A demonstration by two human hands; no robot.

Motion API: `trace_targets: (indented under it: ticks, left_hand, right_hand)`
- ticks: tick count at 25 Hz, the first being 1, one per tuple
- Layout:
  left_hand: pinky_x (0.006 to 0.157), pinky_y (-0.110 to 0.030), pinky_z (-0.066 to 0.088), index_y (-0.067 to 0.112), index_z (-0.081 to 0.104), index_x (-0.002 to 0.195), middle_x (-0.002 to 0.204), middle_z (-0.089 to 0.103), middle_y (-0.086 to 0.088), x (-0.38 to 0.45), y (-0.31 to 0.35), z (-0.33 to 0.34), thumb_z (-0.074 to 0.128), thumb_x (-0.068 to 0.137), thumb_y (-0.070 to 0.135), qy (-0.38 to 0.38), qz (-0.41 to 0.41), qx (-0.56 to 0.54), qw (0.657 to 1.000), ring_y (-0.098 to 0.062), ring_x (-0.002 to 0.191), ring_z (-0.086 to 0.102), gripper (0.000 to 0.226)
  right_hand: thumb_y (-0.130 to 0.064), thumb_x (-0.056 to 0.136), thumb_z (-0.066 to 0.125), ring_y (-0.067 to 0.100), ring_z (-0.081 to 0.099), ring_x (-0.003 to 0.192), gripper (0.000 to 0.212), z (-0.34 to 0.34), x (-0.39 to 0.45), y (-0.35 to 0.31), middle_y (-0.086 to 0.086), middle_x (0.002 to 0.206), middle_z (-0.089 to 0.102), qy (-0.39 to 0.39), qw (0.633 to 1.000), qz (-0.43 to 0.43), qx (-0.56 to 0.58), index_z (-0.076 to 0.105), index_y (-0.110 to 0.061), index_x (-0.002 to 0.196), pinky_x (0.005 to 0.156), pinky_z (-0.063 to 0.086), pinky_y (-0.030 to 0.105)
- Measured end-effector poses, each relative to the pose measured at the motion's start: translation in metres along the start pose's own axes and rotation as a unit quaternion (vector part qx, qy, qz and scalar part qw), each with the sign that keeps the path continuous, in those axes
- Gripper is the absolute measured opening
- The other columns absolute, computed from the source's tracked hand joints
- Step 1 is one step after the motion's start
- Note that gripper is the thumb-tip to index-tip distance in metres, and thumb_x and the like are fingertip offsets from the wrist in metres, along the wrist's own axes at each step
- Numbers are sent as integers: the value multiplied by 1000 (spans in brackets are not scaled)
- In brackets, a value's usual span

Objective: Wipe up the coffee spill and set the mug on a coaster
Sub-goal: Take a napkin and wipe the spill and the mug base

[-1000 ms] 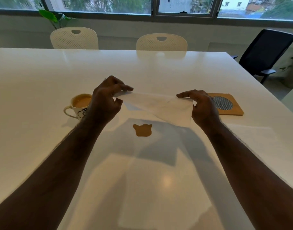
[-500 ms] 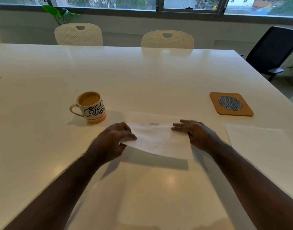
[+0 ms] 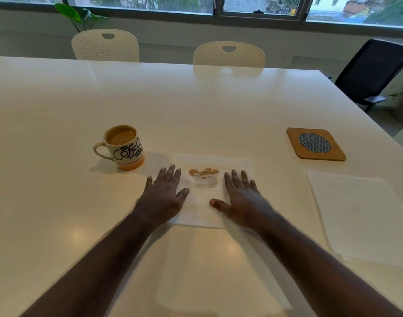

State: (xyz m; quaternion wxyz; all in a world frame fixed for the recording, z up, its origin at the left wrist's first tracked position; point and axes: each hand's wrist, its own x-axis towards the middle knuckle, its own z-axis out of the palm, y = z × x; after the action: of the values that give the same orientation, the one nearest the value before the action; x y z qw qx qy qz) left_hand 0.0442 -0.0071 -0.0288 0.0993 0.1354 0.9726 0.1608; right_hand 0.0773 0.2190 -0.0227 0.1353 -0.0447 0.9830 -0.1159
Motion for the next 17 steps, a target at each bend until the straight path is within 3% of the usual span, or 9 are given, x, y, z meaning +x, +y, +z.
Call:
trace_targets:
  ticks: [8, 17]
  left_hand:
    - [120, -50, -6, 21, -2, 154, 164, -11, 2, 8, 2, 6, 29, 98, 54, -31, -36, 41, 998, -20, 150, -10, 73]
    - [117, -51, -8, 19, -1, 155, 164, -9, 2, 11, 1, 3, 28, 98, 52, -28, -32, 60, 997, -22, 150, -10, 72]
  right_hand:
    - [-78, 84, 18, 23, -20, 145, 97, 17, 25, -16, 7, 158, -22, 60, 997, 39, -17, -17, -15, 150, 119, -5, 45]
    - [-72, 88, 20, 21, -20, 145, 90, 15, 51, -34, 5, 158, -21, 43, 999, -15, -22, -15, -17, 150, 118, -8, 41]
